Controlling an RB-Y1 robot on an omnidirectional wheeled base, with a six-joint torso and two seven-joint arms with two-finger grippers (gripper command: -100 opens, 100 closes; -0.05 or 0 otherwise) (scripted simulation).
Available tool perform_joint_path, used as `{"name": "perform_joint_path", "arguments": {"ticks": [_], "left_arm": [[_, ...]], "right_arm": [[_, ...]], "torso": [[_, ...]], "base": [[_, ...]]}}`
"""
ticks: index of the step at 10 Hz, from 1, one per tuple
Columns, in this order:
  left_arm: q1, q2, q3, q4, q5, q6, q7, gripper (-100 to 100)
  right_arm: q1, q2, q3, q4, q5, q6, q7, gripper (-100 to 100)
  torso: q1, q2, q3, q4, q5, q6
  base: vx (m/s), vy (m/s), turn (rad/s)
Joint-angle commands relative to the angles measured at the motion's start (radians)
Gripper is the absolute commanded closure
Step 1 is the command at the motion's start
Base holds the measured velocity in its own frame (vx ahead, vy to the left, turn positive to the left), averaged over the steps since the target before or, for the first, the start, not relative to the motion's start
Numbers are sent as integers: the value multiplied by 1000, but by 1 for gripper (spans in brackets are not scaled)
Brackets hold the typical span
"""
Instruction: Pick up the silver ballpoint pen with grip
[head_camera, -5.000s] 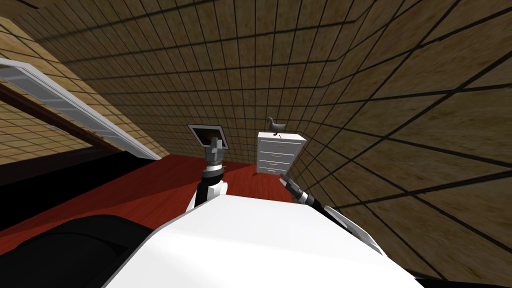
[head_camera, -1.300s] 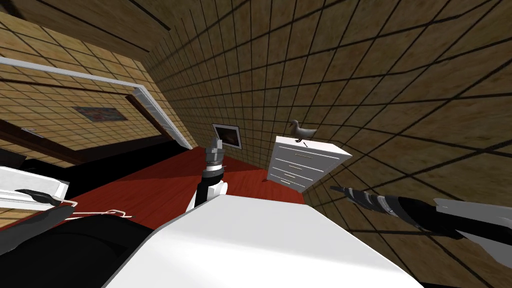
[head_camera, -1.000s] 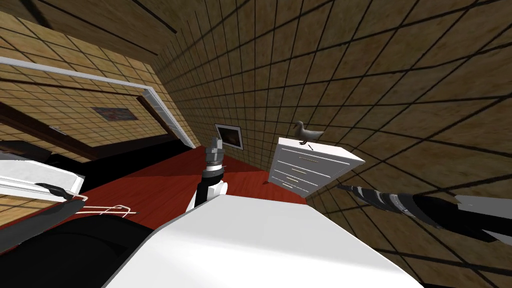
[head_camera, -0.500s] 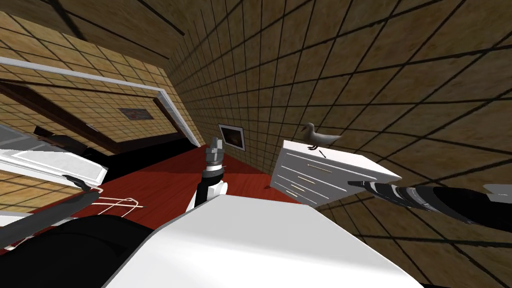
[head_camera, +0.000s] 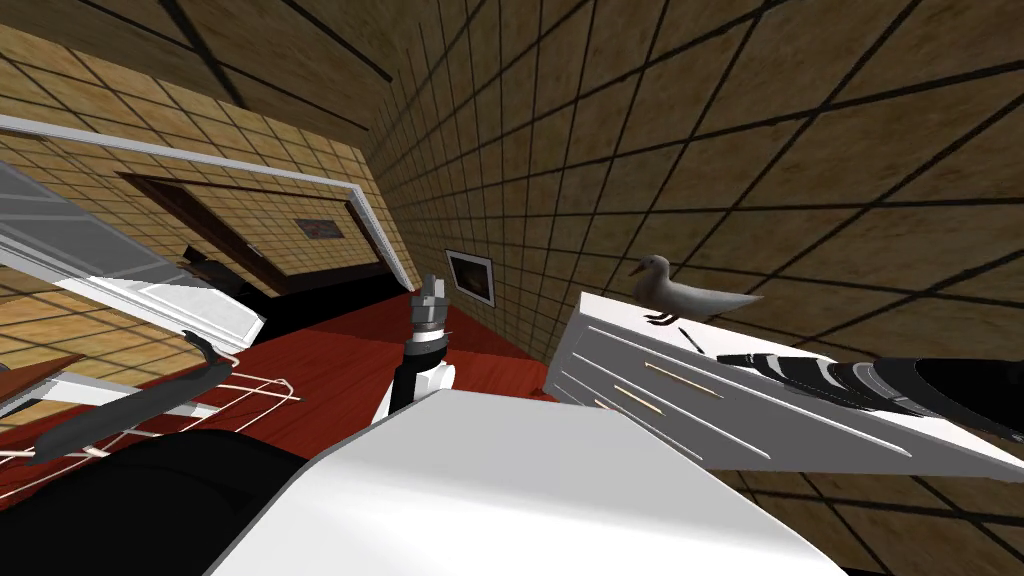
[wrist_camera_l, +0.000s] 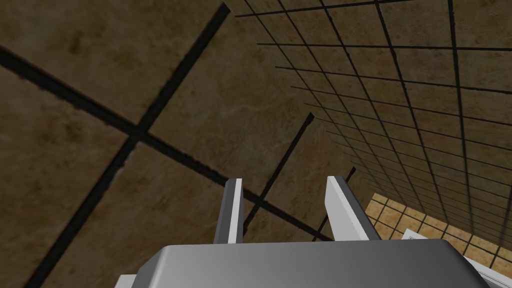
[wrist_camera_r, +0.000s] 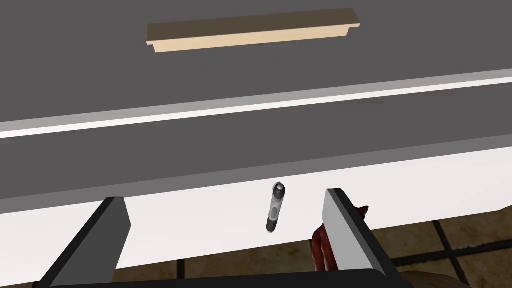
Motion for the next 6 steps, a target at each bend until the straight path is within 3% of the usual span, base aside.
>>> {"name": "perform_joint_path", "arguments": {"ticks": [1, 2, 3, 4, 5, 6], "left_arm": [[0, 0, 0, 0, 0, 0, 0, 0], [0, 0, 0, 0, 0, 0, 0, 0], [0, 0, 0, 0, 0, 0, 0, 0], [0, 0, 0, 0, 0, 0, 0, 0], [0, 0, 0, 0, 0, 0, 0, 0], [0, 0, 0, 0, 0, 0, 0, 0]], "right_arm": [[0, -22, 5, -8, -6, 1, -10, -100], [1, -28, 8, -13, -8, 0, -14, -100], [2, -22, 4, -9, -6, 1, -11, -100], [2, -23, 4, -10, -6, 1, -12, 0], [5, 10, -4, 8, 2, 11, -5, -100], [7, 26, -7, 17, 6, 15, -2, -100]], "torso": [[0, 0, 0, 0, 0, 0], [0, 0, 0, 0, 0, 0], [1, 2, 1, 0, 0, 0], [4, 9, 5, 2, 0, 1], [7, 15, 9, 4, 1, 1], [7, 17, 10, 4, 1, 2]], "base": [[273, -102, 195], [230, -91, 149], [95, -45, 35], [20, -9, 1], [23, -2, 9], [23, 4, 3]]}}
